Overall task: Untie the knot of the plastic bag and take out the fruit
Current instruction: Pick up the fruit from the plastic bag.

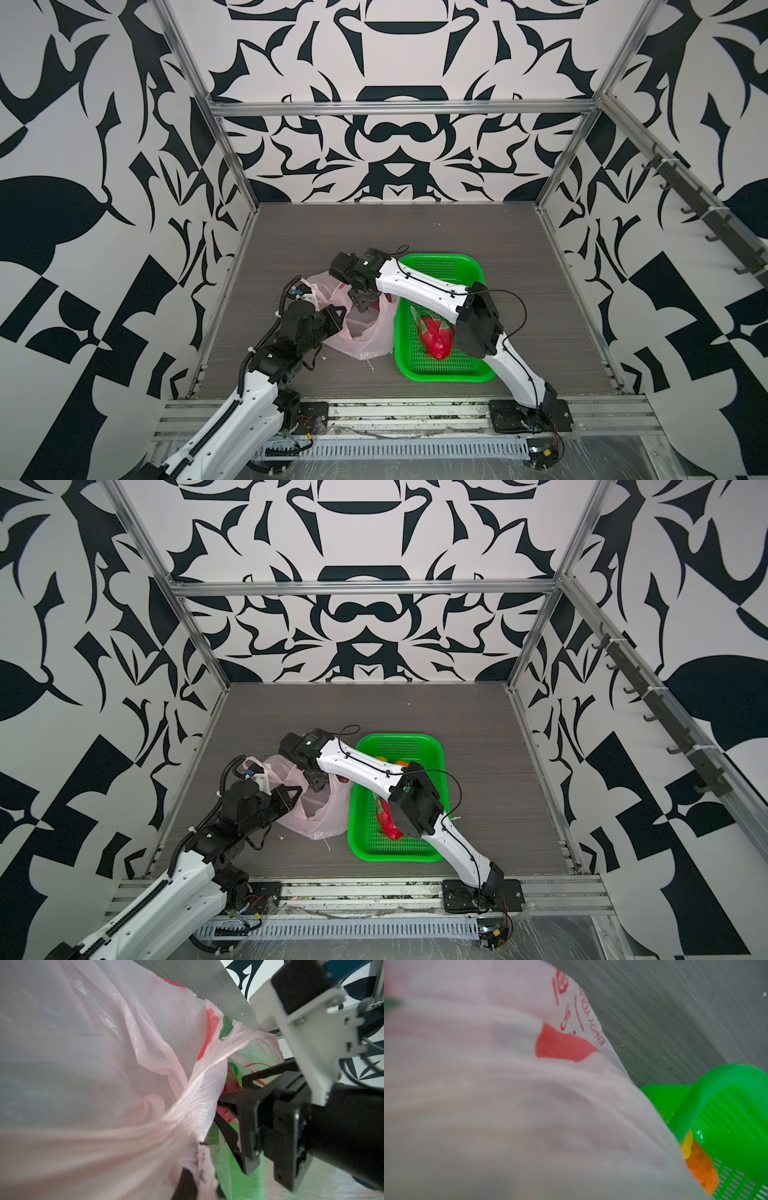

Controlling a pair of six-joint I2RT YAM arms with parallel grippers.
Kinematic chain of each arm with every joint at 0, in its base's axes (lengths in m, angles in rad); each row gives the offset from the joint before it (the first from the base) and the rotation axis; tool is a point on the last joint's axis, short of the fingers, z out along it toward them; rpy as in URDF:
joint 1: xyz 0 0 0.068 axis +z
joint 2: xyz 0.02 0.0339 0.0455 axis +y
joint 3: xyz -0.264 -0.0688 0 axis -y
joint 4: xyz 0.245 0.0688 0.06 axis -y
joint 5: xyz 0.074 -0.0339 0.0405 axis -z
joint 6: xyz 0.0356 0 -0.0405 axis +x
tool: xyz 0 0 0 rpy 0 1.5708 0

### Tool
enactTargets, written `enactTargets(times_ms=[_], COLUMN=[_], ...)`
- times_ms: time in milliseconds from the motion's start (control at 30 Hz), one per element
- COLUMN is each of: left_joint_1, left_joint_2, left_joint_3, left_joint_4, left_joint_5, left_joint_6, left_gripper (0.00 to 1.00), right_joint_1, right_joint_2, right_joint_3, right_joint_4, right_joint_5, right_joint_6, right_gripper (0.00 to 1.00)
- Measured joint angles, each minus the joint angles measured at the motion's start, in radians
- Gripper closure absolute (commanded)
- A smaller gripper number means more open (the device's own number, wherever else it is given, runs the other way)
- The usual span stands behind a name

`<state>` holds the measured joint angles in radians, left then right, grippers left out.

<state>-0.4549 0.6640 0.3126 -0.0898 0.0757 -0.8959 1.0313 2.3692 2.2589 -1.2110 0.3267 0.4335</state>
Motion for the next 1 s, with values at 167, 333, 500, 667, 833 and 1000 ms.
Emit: enactTargets(times_ms=[167,333,500,667,833,1000], left_joint_1=[0.0,0.0,0.0,0.0,0.0,0.0], left_joint_2=[0.037,0.052,0.052,0.059,0.079,0.092], left_joint_3=[0.007,0.007,0.007,0.007,0.007,0.007], left_joint_4=[0.023,0.029,0.034,0.036,0.047,0.06], left_joint_5=[0.0,-0.005,-0.014,-0.031,-0.046,-0.066], left_joint_6=[0.003,0.002,-0.002,-0.002,-0.002,-0.001], left_gripper=[1.0,1.0,1.0,1.0,1.0,1.0], right_joint_1=[-0.012,-0.024,-0.034,-0.035,-0.035,-0.035], right_joint_2=[0.014,0.014,0.018,0.027,0.042,0.047], right_joint_3=[0.0,-0.01,-0.011,-0.002,0.015,-0.002], right_joint_4=[-0.003,0.018,0.047,0.059,0.07,0.11], right_joint_5=[-0.004,-0.021,-0.032,-0.028,-0.012,0.019], right_joint_6=[-0.03,-0.051,-0.068,-0.079,-0.095,-0.118], right_gripper=[0.16,0.18,0.23,0.28,0.21,0.14])
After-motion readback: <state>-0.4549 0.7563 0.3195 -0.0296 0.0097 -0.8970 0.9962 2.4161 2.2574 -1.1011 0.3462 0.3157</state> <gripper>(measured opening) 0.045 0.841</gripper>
